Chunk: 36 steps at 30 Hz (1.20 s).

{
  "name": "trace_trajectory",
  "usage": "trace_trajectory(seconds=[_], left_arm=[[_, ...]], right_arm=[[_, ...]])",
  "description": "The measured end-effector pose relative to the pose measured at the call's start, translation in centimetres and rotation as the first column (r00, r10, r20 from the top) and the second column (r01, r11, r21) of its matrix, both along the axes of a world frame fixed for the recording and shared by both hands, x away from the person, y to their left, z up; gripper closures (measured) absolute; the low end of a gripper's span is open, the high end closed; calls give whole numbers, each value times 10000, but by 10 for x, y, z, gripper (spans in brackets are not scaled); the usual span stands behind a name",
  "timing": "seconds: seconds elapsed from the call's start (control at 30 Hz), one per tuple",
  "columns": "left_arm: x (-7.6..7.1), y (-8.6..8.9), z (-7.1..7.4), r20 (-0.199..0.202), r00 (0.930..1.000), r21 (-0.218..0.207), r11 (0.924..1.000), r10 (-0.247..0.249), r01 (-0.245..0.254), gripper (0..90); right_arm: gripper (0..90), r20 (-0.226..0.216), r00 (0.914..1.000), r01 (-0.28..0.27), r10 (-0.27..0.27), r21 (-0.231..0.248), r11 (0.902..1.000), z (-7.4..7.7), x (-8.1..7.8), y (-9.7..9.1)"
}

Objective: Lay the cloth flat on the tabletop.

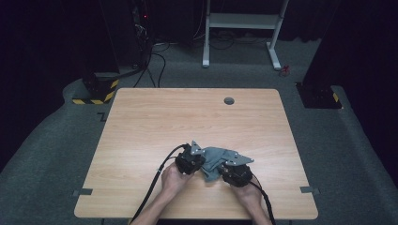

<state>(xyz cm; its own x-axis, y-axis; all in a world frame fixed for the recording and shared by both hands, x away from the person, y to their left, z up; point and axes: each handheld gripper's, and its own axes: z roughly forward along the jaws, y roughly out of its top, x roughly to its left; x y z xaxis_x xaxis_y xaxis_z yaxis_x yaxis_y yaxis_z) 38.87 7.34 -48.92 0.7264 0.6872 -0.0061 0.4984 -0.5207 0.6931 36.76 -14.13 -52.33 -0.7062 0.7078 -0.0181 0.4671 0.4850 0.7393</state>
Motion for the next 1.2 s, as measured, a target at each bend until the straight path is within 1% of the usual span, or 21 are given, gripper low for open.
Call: trace_trajectory(seconds=[0.07,0.13,0.17,0.23,0.37,0.47,0.53,0.6,0.67,0.7,0.73,0.77,0.8,0.83,0.87,0.9,0.97,1.03,1.07,1.1,1.2], left_arm=[[1,5,3,85,9999,-206,9997,91,-89,878],[3,9,7,78,9997,-514,9984,225,-221,878],[3,9,7,78,9997,-514,9984,225,-221,878],[6,15,9,33,9991,-768,9962,420,-416,877],[8,19,7,26,9987,-715,9961,512,-509,877],[10,22,5,-23,9974,-718,9948,721,-721,876],[12,28,5,-217,9953,-939,9909,947,-964,872],[12,32,6,-60,9939,-794,9908,1098,-1099,869],[11,37,8,-56,9923,-799,9891,1236,-1236,863],[10,39,9,11,9921,-786,9890,1257,-1252,846],[8,41,11,58,9924,-891,9885,1232,-1222,813],[8,41,11,58,9924,-891,9885,1232,-1222,757],[1,40,14,200,9965,-1140,9904,806,-778,714],[1,40,14,200,9965,-1140,9904,806,-778,687],[-5,35,16,444,9978,-1079,9932,484,-434,640],[-8,32,16,442,9986,-1015,9945,293,-247,612],[-12,26,14,468,9989,-705,9975,-10,43,549],[-12,20,10,487,9988,-367,9993,-50,68,504],[-13,17,7,602,9982,24,10000,-23,21,487],[-13,13,5,681,9977,305,9995,-49,29,482],[-9,8,-2,603,9982,557,9984,19,-52,492]], right_arm=[[658,-18,10000,9,-9,6,10000,0,0,0],[658,-16,10000,4,-4,6,10000,0,0,0],[659,-18,10000,5,-5,7,10000,0,0,0],[664,-19,10000,-4,4,11,10000,0,0,0],[700,-41,10000,-75,75,25,10000,0,-1,1],[740,11,9998,-199,199,0,9998,0,-2,1],[759,32,9997,-262,262,-13,9997,0,-2,2],[778,40,9994,-346,346,-21,9994,0,-2,2],[790,35,9993,-374,375,-37,9993,0,-3,2],[794,27,9993,-382,382,-39,9993,0,-3,2],[795,34,9992,-393,393,-39,9992,0,-3,2],[794,22,9992,-392,392,-30,9992,0,-3,2],[796,21,9992,-391,391,-25,9992,0,-3,2],[796,21,9992,-391,391,-25,9992,0,-3,2],[797,21,9992,-405,405,-25,9992,0,-3,2],[798,19,9992,-408,408,-22,9992,0,-3,2],[798,14,9992,-409,409,-16,9992,0,-3,2],[797,11,9992,-408,408,-15,9992,0,-3,2],[798,10,9992,-406,406,-12,9992,0,-3,2],[798,11,9992,-406,406,-12,9992,0,-3,2],[797,10,9992,-408,408,-13,9992,0,-3,2]])
